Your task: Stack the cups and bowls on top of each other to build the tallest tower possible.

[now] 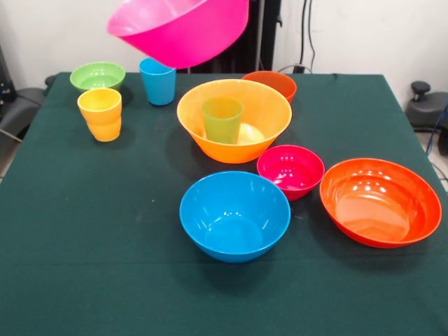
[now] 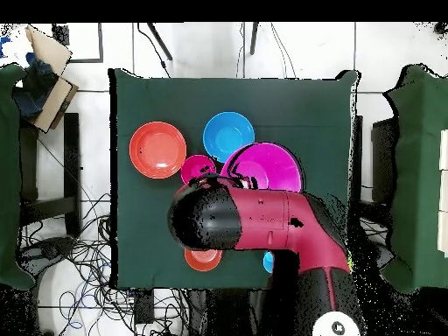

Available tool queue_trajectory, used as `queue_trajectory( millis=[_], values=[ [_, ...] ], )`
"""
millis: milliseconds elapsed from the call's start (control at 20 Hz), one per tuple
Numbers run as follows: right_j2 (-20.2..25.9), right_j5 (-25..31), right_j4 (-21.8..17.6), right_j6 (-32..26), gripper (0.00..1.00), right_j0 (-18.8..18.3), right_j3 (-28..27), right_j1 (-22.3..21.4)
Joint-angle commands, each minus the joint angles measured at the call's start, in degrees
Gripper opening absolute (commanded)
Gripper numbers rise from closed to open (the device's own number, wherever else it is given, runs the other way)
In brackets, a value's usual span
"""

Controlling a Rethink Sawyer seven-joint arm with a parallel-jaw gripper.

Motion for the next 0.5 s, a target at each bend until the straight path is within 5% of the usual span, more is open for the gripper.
queue_trajectory(
  millis=[50,500],
  values=[
    [3.0,-13.8,-0.6,4.4,0.00,-1.1,10.8,2.4],
    [2.6,-20.3,-0.9,5.3,0.00,-1.6,17.7,0.1]
  ],
)
